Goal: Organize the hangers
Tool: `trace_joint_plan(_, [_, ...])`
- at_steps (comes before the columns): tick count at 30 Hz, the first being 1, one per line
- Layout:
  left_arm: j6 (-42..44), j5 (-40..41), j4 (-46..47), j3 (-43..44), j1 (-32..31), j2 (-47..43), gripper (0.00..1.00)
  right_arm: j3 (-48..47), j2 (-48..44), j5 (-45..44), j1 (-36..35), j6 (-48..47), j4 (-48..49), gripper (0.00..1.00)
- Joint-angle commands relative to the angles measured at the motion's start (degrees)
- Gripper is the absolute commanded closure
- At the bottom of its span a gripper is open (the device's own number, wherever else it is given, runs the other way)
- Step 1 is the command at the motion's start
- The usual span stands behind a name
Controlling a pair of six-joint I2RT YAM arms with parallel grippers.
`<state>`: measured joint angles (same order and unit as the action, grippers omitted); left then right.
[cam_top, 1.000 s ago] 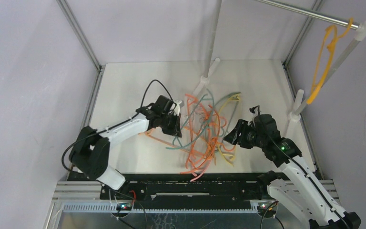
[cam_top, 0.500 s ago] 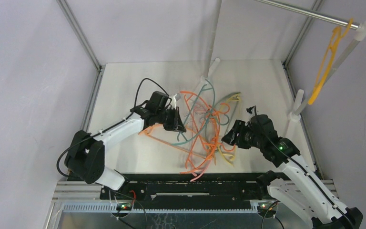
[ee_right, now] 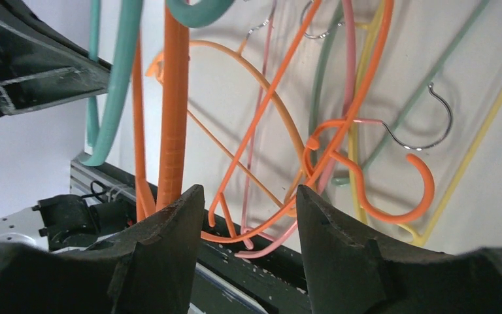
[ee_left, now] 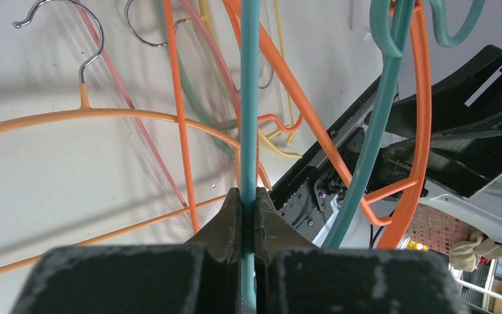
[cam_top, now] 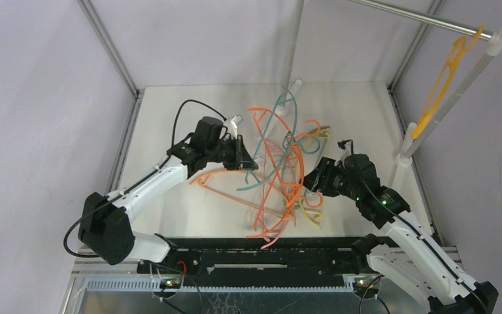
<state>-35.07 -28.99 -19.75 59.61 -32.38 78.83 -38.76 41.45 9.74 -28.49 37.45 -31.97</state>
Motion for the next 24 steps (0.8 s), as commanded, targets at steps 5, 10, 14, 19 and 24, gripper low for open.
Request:
trace_joint_plan(5, [-0.7,0.0,2.7,2.4,1.2,-3.9,1.0,-3.3,-5.1,-2.8,-0.2,-1.3,0.6,0.38])
trace_joint_plan(10, [-0.4,0.2,2.4,3.0,1.6,-3.4,1.0,-4.2,-7.3,-6.9,-0.3,0.1,-1.2,0.39])
trace_joint_plan(14, [-0.6,0.1,2.5,3.0,1.6,-3.2,1.0,-4.1,-6.8,-5.0,-0.3,0.1,3.1,0.38])
trace_joint_plan(19, [-0.8,0.4,2.7,2.9,1.6,-3.3,1.0,-4.2,-0.9,0.4,-0.9,1.0,10.3,0.38])
trace_joint_plan(24, [-1.3,0.8,3.0,2.1,1.6,-3.9,1.0,-3.7,3.1,1.5,-1.5,1.0,14.6,0.38])
